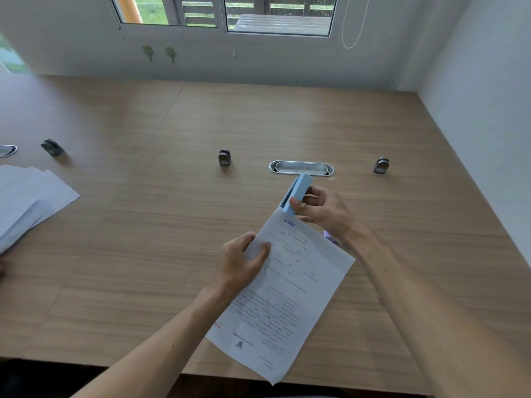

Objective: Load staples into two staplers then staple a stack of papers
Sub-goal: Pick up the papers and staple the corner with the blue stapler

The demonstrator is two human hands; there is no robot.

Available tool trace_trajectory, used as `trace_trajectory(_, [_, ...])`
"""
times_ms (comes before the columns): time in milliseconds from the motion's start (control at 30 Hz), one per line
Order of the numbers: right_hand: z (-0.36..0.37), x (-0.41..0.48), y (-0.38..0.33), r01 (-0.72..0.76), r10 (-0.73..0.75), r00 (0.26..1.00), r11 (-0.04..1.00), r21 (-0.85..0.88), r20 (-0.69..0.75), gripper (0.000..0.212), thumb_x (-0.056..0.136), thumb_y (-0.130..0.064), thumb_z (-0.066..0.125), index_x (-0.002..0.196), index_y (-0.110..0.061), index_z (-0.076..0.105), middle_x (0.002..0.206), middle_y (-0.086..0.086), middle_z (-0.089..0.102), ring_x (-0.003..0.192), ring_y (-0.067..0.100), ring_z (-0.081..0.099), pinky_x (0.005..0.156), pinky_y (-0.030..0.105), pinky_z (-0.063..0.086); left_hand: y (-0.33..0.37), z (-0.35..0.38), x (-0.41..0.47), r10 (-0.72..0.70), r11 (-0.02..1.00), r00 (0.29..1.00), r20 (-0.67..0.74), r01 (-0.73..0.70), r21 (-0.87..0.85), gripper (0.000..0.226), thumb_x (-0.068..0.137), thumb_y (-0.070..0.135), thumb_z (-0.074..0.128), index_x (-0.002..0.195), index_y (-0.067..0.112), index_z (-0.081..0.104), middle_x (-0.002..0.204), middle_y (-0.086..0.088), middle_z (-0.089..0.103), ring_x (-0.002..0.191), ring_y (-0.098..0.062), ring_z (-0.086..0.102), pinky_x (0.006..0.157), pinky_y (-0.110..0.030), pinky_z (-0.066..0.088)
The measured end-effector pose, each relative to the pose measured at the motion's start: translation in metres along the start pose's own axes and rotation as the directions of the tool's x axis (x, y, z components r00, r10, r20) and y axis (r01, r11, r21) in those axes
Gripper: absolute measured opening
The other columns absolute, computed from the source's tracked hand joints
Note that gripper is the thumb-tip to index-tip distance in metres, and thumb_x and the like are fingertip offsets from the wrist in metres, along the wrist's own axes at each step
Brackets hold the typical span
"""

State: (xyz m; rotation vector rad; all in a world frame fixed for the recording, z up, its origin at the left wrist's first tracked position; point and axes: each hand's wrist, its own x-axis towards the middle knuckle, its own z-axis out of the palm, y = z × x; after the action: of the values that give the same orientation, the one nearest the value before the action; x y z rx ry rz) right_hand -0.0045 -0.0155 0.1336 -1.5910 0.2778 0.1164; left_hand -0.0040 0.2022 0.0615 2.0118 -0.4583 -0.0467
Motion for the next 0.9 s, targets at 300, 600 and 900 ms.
trace_trajectory(300, [-0.002,0.001,0.000,-0.024,0.023,0.999,1.000,0.016,0.031,0.042,0.083,-0.031,0.080,0.119,-0.014,0.067,0.109,0.011,0.076,0.108,0.033,0.070,0.100,0.060,0.050,0.000,-0.001,0.005,-0.059,0.998,0.998,0.027,0.060,-0.024,0.008,0.090,0.029,0.069,0.083,0.028,0.065,0.072,0.015,0.066,0.064,0.000,0.063,0.050,-0.011,0.042])
trace_trajectory(600, [0.005,0.008,0.005,-0.012,0.011,1.000,0.996,-0.090,-0.013,0.034,0.086,-0.027,0.078,0.111,-0.007,0.069,0.105,0.011,0.077,0.102,0.027,0.073,0.097,0.049,0.055,-0.002,0.003,0.007,-0.039,0.999,0.998,0.039,0.040,-0.025,0.012,0.089,0.030,0.070,0.095,0.019,0.072,0.080,0.013,0.070,0.069,-0.004,0.067,0.054,-0.013,0.046])
trace_trajectory(900, [0.009,0.014,0.008,0.004,-0.015,0.996,0.992,-0.130,-0.087,0.022,0.094,-0.023,0.069,0.107,-0.005,0.068,0.100,0.016,0.074,0.088,0.020,0.070,0.091,0.047,0.056,-0.006,0.001,0.006,-0.068,0.997,0.996,0.053,0.070,-0.034,0.014,0.094,0.031,0.064,0.094,0.019,0.070,0.082,0.010,0.070,0.072,-0.004,0.068,0.054,-0.017,0.051])
